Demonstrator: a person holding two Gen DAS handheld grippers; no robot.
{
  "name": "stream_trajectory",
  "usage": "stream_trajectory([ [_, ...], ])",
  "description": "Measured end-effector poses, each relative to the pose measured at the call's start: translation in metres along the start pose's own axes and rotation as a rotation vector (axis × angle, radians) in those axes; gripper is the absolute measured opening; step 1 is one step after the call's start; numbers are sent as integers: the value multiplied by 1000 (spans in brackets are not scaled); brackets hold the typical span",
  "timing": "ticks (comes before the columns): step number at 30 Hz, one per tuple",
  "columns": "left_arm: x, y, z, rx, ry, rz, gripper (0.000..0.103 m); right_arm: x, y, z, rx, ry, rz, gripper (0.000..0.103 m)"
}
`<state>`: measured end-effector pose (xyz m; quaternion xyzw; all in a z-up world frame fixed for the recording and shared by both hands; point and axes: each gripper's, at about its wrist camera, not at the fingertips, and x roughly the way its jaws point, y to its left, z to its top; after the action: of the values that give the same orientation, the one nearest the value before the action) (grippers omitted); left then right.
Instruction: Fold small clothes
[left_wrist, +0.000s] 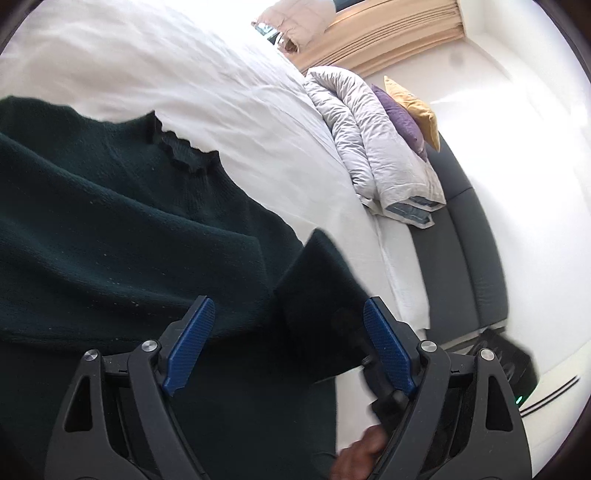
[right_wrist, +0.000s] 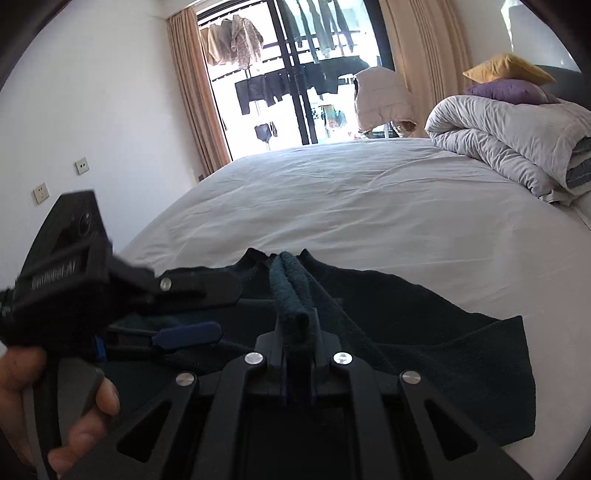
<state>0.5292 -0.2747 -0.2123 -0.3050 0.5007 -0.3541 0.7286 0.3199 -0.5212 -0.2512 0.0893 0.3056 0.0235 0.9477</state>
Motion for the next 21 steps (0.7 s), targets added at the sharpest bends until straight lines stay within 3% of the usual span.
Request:
stream_trajectory([
  [6, 22, -9, 8, 21, 116, 117, 83, 3, 14, -13, -49, 10, -19, 9],
  [13, 19, 4, 13, -36, 157, 120, 83, 3, 40, -23, -186, -22, -81, 9],
  [19, 34, 0, 8, 2, 220, 158, 82, 4, 62, -30, -264, -33, -104, 9],
  [20, 34, -1, 7, 7, 214, 164, 81, 5, 64, -31, -270, -33, -105, 9],
  [21, 35, -1, 7, 13, 215, 157, 65, 5, 66, -32, -273, -34, -108, 9],
])
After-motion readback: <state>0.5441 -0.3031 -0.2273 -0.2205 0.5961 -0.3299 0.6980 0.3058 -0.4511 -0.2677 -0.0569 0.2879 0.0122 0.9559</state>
